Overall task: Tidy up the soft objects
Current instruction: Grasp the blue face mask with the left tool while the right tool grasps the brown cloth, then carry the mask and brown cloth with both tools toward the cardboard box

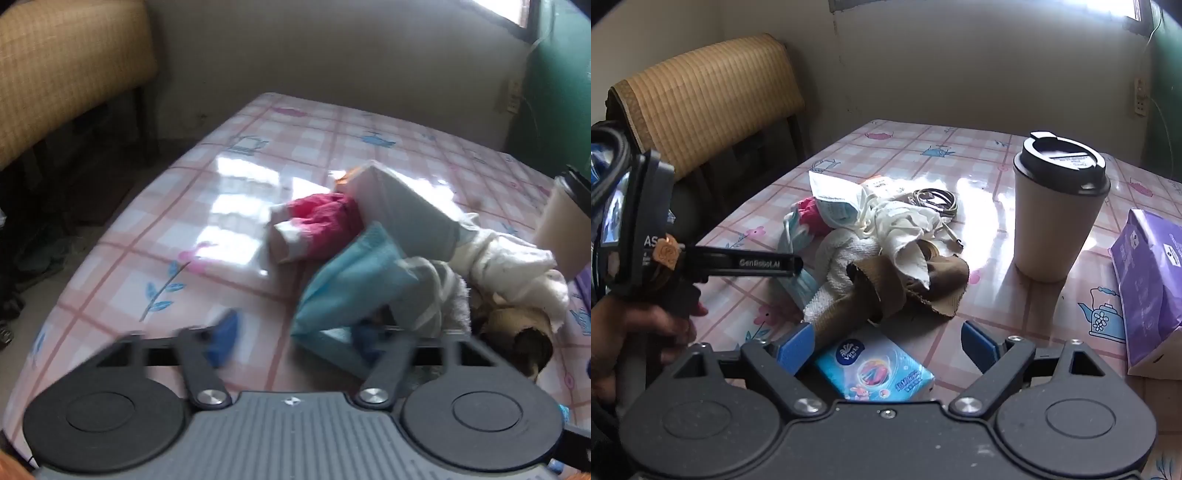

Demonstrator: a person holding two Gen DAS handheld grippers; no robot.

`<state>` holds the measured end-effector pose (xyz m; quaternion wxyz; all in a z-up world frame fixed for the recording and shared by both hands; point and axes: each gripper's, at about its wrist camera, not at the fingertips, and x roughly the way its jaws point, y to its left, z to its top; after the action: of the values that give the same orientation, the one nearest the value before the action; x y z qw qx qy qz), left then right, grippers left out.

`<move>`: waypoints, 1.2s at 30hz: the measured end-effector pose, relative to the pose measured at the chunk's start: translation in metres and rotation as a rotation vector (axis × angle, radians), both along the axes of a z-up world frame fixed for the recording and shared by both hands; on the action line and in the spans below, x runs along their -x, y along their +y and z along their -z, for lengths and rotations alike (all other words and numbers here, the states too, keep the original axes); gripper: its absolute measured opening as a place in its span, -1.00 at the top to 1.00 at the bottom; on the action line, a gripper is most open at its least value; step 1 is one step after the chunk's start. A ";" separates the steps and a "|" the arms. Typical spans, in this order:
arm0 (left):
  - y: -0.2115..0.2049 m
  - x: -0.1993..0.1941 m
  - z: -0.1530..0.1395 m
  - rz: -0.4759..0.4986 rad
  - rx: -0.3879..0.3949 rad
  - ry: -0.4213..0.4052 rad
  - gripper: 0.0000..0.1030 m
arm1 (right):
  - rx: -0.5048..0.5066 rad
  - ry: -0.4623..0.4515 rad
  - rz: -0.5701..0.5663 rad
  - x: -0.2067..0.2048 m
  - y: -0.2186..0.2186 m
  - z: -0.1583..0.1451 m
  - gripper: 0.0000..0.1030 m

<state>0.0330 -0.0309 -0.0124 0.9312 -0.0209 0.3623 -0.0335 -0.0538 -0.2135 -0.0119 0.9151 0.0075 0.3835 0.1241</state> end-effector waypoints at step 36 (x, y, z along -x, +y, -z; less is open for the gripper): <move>0.001 0.044 -0.052 0.095 0.045 -0.091 0.66 | -0.245 -0.086 -0.063 -0.001 -0.035 -0.037 0.72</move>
<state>-0.0106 -0.0294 0.0398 0.9433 -0.0232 0.3194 -0.0870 -0.0526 -0.2486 0.0251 0.9186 0.1019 0.3259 0.1992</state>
